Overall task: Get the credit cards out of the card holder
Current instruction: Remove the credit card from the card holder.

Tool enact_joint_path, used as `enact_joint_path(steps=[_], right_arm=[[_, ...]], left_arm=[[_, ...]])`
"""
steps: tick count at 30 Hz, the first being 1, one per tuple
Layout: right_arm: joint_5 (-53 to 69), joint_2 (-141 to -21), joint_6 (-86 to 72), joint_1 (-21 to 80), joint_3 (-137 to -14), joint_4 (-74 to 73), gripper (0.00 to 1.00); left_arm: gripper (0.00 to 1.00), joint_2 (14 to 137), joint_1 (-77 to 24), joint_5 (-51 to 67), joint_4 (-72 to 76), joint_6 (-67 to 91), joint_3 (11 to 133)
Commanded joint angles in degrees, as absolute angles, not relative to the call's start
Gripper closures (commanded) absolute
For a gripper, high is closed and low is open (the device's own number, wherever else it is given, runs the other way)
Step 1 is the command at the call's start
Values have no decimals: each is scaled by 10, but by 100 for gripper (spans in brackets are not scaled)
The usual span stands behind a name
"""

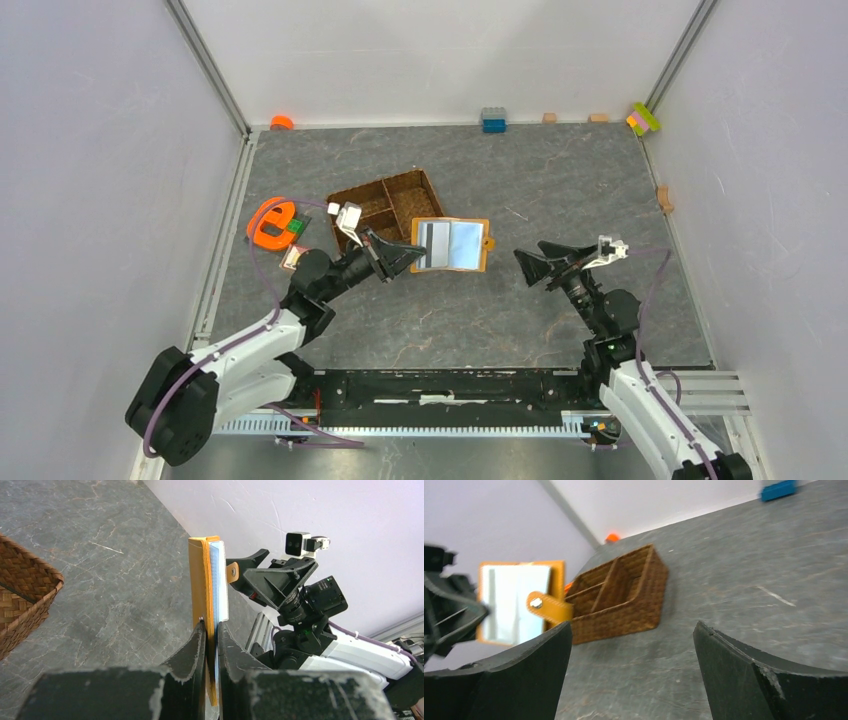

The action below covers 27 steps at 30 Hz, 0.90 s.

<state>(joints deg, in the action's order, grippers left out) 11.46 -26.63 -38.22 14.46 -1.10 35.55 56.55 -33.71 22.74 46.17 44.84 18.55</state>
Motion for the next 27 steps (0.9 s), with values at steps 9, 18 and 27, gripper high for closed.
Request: enact_joint_path(steps=[9, 18, 27], right_arm=[[326, -318, -453, 146, 16, 670, 24], [339, -330, -476, 167, 38, 769, 34], [337, -416, -476, 200, 20, 756, 39]], left_arm=[[98, 665, -338, 331, 427, 455, 287], [98, 705, -367, 362, 415, 440, 318], [98, 707, -379, 365, 413, 433, 325]])
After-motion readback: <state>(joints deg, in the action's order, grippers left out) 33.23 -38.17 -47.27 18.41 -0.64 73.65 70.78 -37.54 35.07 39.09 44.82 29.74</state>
